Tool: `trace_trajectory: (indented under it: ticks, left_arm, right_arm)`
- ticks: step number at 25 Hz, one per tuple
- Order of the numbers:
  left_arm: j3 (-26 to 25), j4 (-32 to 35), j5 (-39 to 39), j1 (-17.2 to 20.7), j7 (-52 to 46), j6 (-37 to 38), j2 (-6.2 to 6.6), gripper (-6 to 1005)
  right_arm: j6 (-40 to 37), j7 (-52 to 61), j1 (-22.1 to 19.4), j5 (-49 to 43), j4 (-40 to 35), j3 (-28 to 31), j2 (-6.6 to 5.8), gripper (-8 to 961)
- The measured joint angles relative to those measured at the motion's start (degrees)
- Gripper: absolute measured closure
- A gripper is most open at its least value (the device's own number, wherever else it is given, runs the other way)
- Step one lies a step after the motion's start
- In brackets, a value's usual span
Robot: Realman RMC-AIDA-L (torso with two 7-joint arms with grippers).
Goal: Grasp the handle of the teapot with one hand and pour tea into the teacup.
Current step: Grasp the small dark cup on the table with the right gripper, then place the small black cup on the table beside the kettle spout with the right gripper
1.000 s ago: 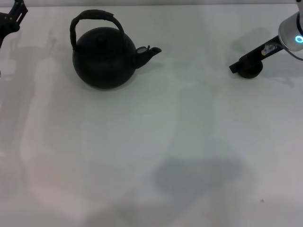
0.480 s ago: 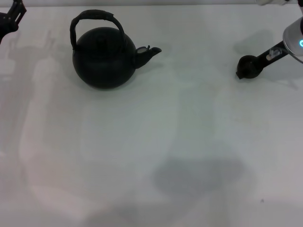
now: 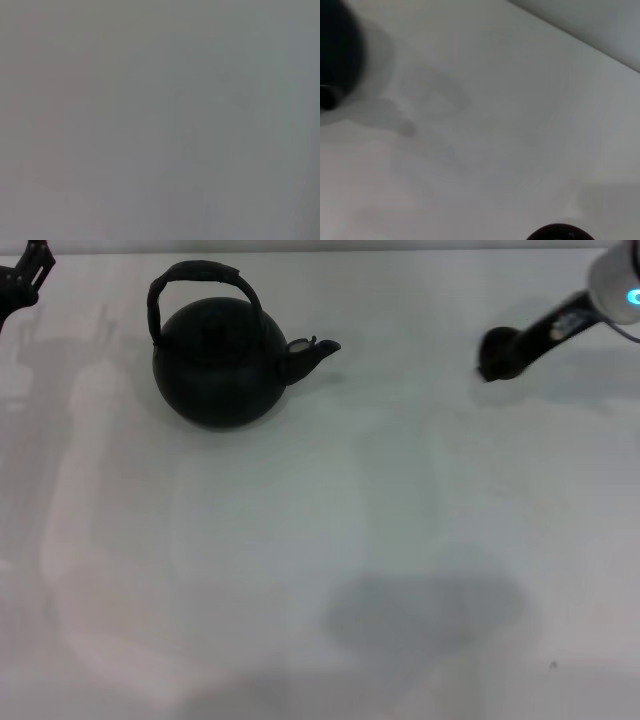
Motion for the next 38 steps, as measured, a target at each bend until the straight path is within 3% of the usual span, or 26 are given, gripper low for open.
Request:
trace_trajectory:
  ticks: [7,14,21,38]
  left_arm:
    - [0.01,0.0,0.01,-0.57,0.01,0.0,-0.01,113]
    - [0.01,0.01,0.01,-1.39,0.03,-0.02,0.03,113]
    - [0.01,-0.05,0.02,-2.4,0.14,-0.74,0.06,113]
    - [0.01,-0.08,0.05,-2.35,0.19,-0.89,-0.03,112]
  right_arm:
    - [4.07,1.85,0.43,6.0,-9.02,-14.12,0.41,223]
    - [4.37,6.85,1.79,8.08,-9.55,-25.83,0.65,219]
    - [1.98,7.56,1.77,12.47,-7.92,-27.75,0.74,214]
    - [-3.14,8.54,3.52,12.85,-3.01,-34.23,0.74,203]
